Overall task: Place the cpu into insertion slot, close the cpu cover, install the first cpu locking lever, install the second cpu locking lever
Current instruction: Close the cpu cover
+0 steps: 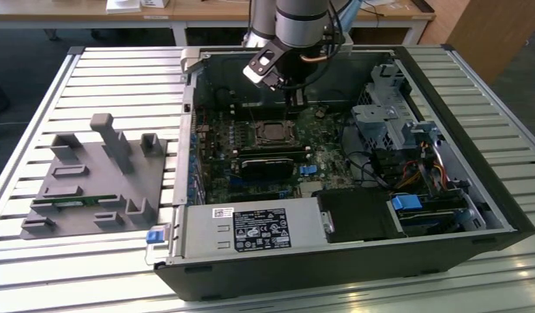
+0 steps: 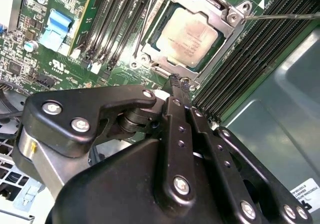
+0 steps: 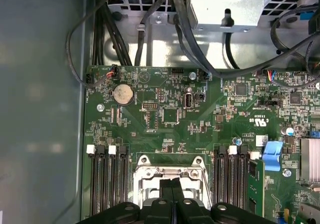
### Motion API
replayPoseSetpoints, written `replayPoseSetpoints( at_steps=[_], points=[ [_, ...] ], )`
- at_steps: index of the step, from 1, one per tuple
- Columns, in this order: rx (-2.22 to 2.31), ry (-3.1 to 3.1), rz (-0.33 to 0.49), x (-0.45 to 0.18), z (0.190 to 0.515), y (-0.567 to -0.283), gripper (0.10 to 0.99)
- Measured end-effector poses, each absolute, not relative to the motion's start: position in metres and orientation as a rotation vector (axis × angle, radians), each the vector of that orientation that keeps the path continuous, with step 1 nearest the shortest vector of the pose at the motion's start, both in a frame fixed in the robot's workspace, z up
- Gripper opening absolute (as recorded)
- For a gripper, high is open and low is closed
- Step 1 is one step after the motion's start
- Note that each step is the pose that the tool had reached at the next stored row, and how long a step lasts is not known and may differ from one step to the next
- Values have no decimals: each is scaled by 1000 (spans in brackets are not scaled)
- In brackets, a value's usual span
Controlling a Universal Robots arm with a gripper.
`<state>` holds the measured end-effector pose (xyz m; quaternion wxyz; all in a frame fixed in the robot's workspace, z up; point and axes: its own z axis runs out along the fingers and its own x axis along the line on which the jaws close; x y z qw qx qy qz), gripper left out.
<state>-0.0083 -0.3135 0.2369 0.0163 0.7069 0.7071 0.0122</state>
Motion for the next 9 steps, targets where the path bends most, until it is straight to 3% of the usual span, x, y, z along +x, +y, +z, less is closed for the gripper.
replayPoseSetpoints(
  at_steps=[9],
  points=[
    [2198,2199,37,-15,233,-314,106]
  ],
)
